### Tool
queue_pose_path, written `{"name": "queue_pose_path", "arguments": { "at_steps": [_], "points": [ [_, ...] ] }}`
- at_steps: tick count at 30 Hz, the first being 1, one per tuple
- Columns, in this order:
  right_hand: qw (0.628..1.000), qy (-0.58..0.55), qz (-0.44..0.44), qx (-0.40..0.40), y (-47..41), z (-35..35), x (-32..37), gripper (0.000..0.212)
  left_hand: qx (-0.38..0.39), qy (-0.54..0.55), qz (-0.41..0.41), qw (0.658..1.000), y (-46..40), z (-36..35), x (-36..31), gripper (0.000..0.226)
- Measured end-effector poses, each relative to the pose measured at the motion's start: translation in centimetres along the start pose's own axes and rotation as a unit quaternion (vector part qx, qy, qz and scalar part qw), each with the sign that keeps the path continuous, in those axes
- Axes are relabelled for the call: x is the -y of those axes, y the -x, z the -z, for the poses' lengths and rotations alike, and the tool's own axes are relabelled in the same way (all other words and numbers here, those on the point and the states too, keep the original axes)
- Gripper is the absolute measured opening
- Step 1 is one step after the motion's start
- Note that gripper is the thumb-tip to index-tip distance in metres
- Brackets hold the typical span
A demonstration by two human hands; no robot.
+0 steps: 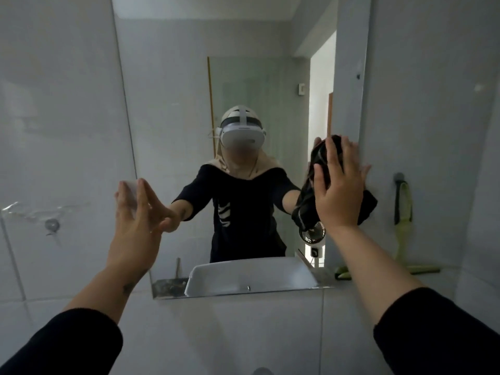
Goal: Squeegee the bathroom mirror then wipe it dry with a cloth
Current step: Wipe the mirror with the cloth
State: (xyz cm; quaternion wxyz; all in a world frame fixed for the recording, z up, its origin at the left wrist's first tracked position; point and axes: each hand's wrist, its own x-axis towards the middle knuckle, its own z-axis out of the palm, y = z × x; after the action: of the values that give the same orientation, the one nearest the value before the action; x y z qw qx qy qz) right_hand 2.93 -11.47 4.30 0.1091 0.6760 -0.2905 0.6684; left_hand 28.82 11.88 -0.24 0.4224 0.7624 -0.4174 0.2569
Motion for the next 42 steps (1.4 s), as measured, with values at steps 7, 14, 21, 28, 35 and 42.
{"name": "queue_pose_path", "arguments": {
  "at_steps": [7, 14, 21, 28, 35, 42],
  "points": [
    [0.999, 0.012, -0.036, -0.024, 6.1, -1.0, -0.3, 0.046, 0.004, -0.052, 0.004, 0.999, 0.0, -0.1, 0.0, 0.089],
    [0.999, 0.011, 0.045, 0.007, 8.8, -3.5, 6.4, 0.046, -0.026, -0.040, 0.013, 0.999, 0.4, 0.6, 0.1, 0.088],
    [0.986, -0.004, 0.161, 0.052, 6.6, -6.3, 16.0, 0.049, -0.025, -0.027, 0.004, 0.999, 3.6, 0.2, 1.5, 0.079],
    [0.959, 0.004, 0.270, 0.083, 6.5, -8.8, 22.4, 0.049, 0.019, -0.040, 0.064, 0.997, 7.8, -1.0, 5.3, 0.080],
    [0.924, -0.005, 0.363, 0.119, 13.1, -10.1, 21.9, 0.045, 0.028, -0.034, 0.057, 0.997, 10.3, -2.4, 6.6, 0.081],
    [0.903, 0.014, 0.397, 0.164, 17.3, -9.0, 17.6, 0.059, 0.041, -0.028, 0.061, 0.997, 12.2, -4.3, 6.2, 0.087]
  ]
}}
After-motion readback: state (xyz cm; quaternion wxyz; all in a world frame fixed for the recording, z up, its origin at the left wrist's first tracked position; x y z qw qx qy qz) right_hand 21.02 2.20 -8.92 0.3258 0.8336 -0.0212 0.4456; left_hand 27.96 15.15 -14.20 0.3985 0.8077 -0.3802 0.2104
